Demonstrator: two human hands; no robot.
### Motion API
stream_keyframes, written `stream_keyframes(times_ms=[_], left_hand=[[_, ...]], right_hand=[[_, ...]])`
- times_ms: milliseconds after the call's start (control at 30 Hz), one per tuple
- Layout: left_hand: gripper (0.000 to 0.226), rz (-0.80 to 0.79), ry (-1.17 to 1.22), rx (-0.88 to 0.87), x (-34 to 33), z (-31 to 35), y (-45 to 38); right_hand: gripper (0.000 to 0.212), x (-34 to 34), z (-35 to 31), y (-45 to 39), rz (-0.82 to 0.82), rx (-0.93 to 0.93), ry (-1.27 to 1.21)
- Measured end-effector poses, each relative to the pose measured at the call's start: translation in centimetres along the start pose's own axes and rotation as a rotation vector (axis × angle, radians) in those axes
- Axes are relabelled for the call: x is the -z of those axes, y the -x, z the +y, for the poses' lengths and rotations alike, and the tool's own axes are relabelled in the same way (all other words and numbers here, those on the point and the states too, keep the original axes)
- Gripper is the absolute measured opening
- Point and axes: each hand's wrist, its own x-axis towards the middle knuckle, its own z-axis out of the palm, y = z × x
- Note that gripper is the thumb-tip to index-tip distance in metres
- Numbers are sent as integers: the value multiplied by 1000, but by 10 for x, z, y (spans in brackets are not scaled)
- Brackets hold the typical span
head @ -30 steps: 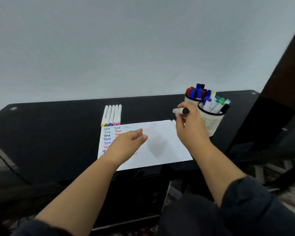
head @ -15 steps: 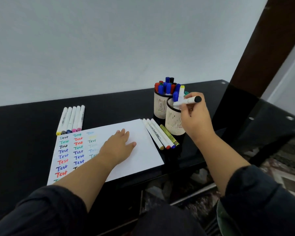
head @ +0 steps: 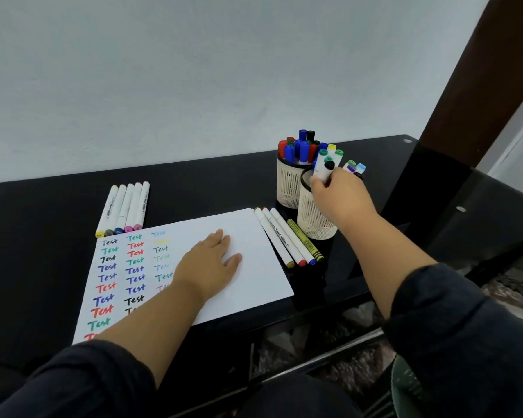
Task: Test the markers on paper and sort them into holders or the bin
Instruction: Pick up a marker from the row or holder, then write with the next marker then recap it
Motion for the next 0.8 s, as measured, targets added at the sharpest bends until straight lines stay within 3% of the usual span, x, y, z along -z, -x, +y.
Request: stream_keyframes(times_ms=[267,400,567,800], left_hand=[[59,6,14,0,-1,-1,0],[59,-8,-2,-3,0,-2,-1],[60,-33,-19,6,3,1,-1],[61,-116,-31,12,12,-3,-1]], right_hand=[[37,-7,-1,-9,-107,-55,92],[29,-3,-2,-7,-106,-33,84],[27,8,-5,2,7,81,28],[41,22,-11,8,51,308,206]])
